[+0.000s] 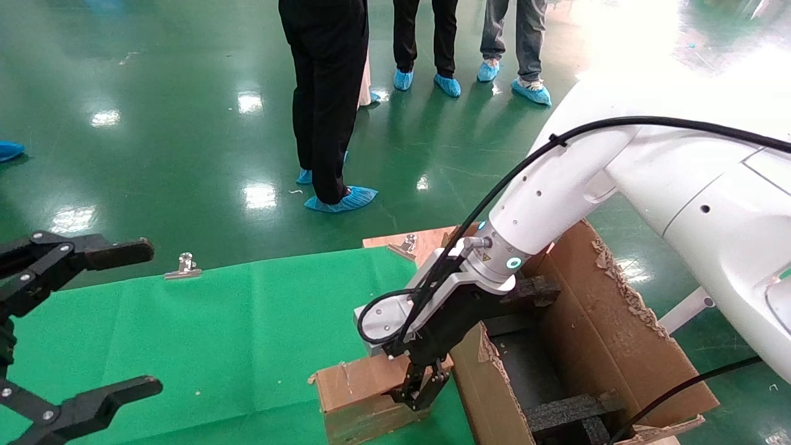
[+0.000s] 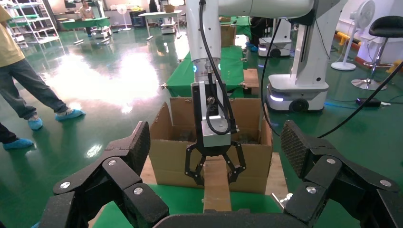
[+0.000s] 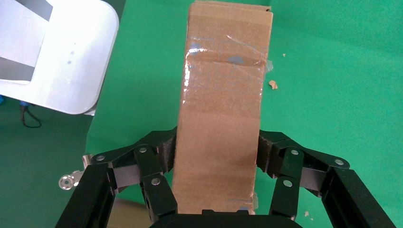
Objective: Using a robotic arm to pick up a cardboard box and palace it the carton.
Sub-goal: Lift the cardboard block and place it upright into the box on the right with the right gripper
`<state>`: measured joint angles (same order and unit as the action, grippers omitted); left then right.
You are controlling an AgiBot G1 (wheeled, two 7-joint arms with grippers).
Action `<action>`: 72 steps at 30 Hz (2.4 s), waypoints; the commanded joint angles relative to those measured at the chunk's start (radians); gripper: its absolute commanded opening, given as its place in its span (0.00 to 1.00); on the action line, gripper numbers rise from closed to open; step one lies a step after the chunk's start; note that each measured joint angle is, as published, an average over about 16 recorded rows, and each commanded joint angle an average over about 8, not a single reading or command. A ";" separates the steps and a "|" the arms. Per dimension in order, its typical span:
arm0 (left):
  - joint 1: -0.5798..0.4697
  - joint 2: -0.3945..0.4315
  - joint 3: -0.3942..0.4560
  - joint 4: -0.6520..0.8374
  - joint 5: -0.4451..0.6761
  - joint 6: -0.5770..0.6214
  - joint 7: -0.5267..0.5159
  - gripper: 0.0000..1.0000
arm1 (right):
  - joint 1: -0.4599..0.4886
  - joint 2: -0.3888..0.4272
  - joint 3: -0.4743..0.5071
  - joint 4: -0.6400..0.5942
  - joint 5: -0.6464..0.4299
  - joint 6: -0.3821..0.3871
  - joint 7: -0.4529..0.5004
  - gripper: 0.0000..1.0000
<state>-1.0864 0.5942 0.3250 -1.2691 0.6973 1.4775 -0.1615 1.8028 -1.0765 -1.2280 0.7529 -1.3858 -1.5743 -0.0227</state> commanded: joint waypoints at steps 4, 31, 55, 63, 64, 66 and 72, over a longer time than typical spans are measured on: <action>0.000 0.000 0.000 0.000 0.000 0.000 0.000 1.00 | 0.029 0.011 0.005 -0.005 0.023 0.001 -0.008 0.00; 0.000 0.000 0.001 0.000 0.000 0.000 0.000 1.00 | 0.447 0.096 -0.127 -0.207 0.227 -0.024 -0.195 0.00; 0.000 0.000 0.001 0.000 -0.001 0.000 0.001 1.00 | 0.699 0.451 -0.687 -0.043 0.339 -0.025 -0.071 0.00; 0.000 0.000 0.001 0.000 -0.001 0.000 0.001 1.00 | 0.694 0.492 -0.786 -0.133 0.400 -0.003 0.050 0.00; 0.000 0.000 0.001 0.000 -0.001 0.000 0.001 1.00 | 0.692 0.496 -0.791 -0.145 0.402 0.001 0.067 0.00; 0.000 -0.001 0.002 0.000 -0.001 0.000 0.001 1.00 | 0.687 0.508 -0.799 -0.166 0.409 0.011 0.104 0.00; -0.001 -0.001 0.002 0.000 -0.001 0.000 0.001 1.00 | 0.648 0.560 -0.805 -0.185 0.447 0.064 0.211 0.00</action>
<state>-1.0869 0.5937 0.3266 -1.2688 0.6963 1.4770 -0.1606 2.4490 -0.5133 -2.0311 0.5838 -0.9384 -1.5006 0.1856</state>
